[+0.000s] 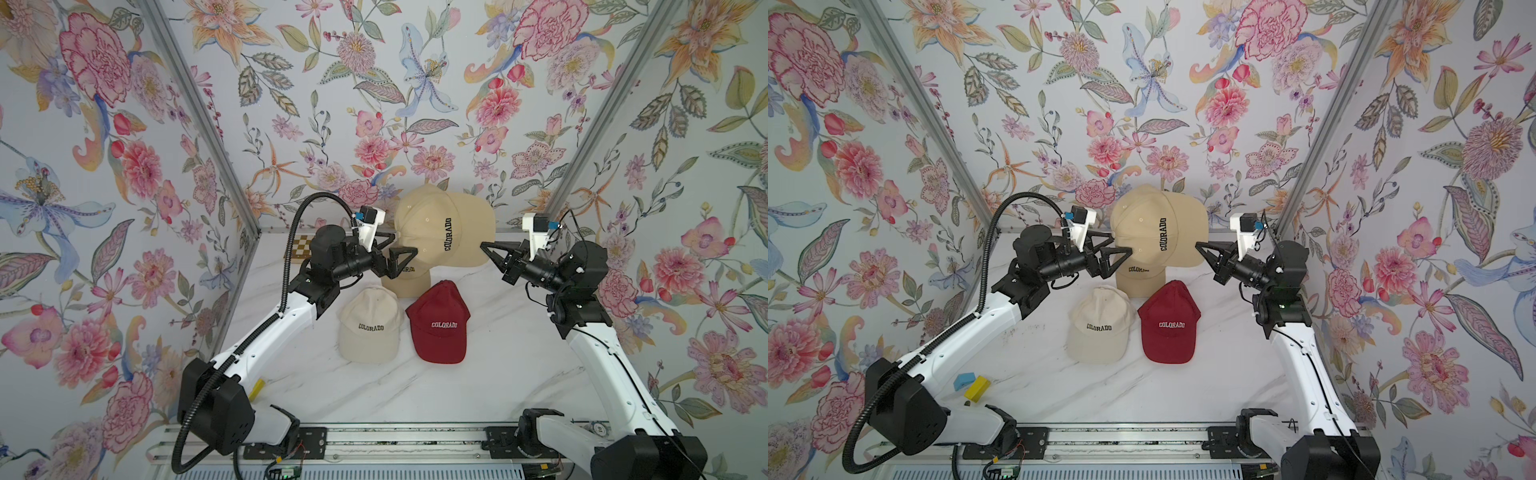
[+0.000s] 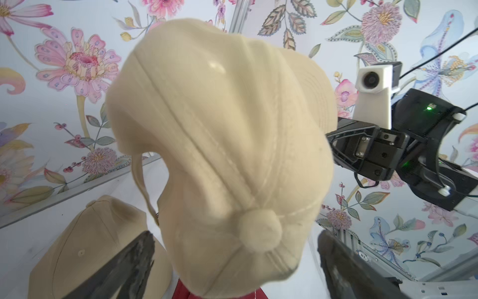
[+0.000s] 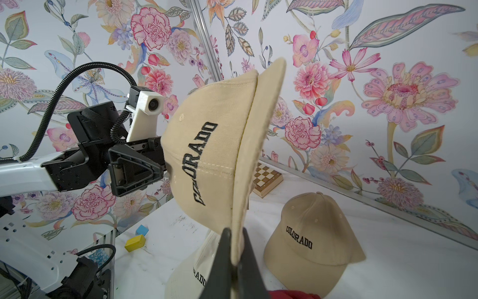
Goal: Stack the baseball caps by color
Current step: Pick up the baseball cap from the center of the board.
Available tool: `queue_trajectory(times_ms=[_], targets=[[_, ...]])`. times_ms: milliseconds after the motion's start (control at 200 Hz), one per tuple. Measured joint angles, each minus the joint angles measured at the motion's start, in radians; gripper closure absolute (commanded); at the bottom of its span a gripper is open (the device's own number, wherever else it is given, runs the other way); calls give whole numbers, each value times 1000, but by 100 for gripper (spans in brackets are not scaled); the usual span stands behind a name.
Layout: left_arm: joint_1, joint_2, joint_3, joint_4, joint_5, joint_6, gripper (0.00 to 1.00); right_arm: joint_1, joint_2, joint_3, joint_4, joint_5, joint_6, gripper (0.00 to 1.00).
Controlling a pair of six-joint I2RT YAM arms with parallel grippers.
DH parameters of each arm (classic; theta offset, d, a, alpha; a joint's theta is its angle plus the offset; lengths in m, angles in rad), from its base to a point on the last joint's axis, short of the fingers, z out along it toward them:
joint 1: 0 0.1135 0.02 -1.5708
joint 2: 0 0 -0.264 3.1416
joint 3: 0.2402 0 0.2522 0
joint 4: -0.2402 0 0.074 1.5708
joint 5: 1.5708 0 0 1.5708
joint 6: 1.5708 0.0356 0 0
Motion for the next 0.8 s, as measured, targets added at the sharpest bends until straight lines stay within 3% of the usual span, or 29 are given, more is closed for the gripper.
queue_trajectory(times_ms=[155,405,666,801], targets=[[1,-5,-39,150,94,-66,0,17,3,0,-1,0,-5,100],[3,-4,-52,223,153,-103,4,34,21,0,-2,2,-21,100],[11,-5,-58,248,180,-132,41,36,44,0,-13,20,-33,100],[17,-5,-63,255,187,-137,54,36,60,8,-29,49,-34,100]])
